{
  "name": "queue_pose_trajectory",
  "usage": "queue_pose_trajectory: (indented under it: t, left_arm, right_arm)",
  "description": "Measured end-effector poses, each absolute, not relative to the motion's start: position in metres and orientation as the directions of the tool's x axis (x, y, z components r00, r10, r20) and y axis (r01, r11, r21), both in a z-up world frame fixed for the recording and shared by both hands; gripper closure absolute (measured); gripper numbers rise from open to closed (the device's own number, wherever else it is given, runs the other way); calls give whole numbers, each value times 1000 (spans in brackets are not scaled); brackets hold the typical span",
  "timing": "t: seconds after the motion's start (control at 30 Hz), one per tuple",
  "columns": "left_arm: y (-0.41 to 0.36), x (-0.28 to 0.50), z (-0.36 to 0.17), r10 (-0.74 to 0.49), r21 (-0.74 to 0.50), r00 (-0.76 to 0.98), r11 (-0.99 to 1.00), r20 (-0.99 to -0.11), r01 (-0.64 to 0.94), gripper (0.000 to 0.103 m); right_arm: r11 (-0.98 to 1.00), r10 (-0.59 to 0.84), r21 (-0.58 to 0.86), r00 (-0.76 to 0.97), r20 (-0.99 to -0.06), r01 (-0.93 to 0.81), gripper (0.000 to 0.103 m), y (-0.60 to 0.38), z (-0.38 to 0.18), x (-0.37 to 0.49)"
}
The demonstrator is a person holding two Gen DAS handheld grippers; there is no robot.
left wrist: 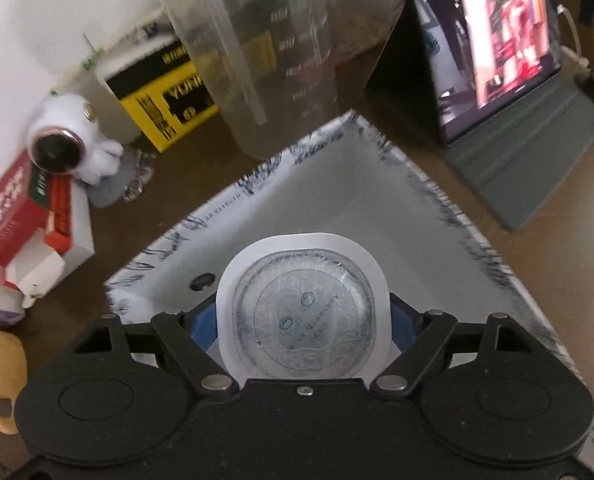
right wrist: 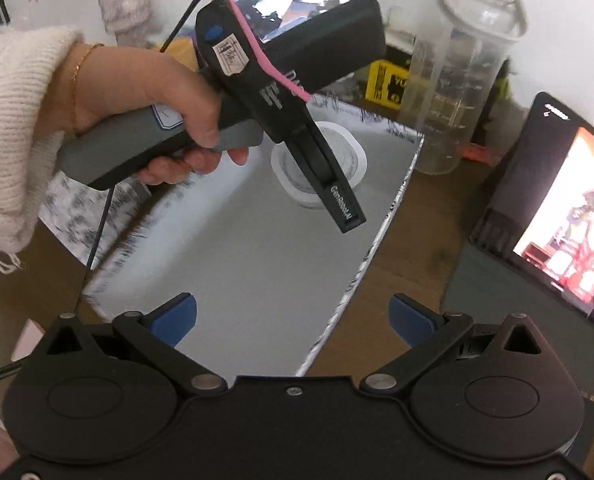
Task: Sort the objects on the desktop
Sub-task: 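Carry the compact case into the open floral box and open the left tool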
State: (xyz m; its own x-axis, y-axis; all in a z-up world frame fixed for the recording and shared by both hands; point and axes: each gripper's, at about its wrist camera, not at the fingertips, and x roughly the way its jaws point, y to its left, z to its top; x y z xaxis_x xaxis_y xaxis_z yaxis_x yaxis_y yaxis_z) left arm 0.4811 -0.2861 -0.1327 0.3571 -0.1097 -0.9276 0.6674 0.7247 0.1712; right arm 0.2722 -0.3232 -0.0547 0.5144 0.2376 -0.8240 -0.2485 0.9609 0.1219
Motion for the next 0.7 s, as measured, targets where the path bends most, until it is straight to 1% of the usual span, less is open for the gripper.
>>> queue_pose_trajectory:
  t: [0.2,0.43,0.57,0.7]
  left_arm:
    - [-293,488,-147,-73,199,346,701,-935,685,23]
    - [-302,492,-158,-64,216,353,686,-933,694,23]
    - [-304,493,-160,-65,219,358,683,-932,696,22]
    - [-307,497,-160,-36,246,368,681,-929,689,18]
  right_arm:
    - [932,289,136,462,-838,-335,0,-340,-70,308]
    - [889,341,157,396,-853,-430,0,-360,-89,349]
    - [887,350,170,384,-854,-430,0,-365,-93,351]
    - [889,350,179,373,-859,-421,0,-369,-97,349]
